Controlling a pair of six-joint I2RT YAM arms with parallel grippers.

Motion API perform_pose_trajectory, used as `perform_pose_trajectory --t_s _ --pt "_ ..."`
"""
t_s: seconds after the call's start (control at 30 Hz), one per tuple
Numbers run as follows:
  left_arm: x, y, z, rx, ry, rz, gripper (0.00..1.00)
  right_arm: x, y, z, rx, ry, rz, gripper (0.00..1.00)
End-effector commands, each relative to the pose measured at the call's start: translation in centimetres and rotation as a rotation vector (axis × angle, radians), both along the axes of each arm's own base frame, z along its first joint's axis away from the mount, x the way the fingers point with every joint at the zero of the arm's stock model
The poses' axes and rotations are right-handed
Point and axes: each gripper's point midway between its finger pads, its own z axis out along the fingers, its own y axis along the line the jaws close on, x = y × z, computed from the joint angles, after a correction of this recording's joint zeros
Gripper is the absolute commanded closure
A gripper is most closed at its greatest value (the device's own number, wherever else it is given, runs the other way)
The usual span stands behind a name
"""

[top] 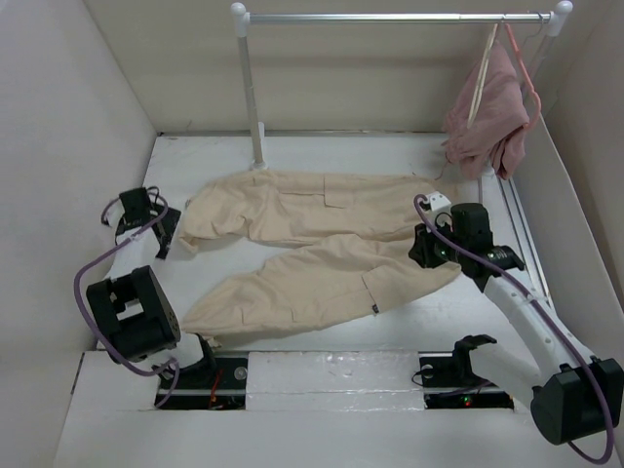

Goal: Place the trousers on the hanger
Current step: Flatten out the trousers at the center of the board.

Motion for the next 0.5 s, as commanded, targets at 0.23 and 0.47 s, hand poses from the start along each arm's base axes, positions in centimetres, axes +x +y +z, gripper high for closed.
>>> perform_pose_trajectory --t_s 0.23,0.47 --pt "-1.0 -3.4 -5.1 -0.273 -0.073 -0.029 0.58 0.1 1.1 0.2 0.054 -0.017 0.049 0.74" --pt "2.6 -0.7 0.1 -0.115 -0.108 -0.070 1.00 -0.2 1.1 0.1 0.056 -0.021 0.049 0.75"
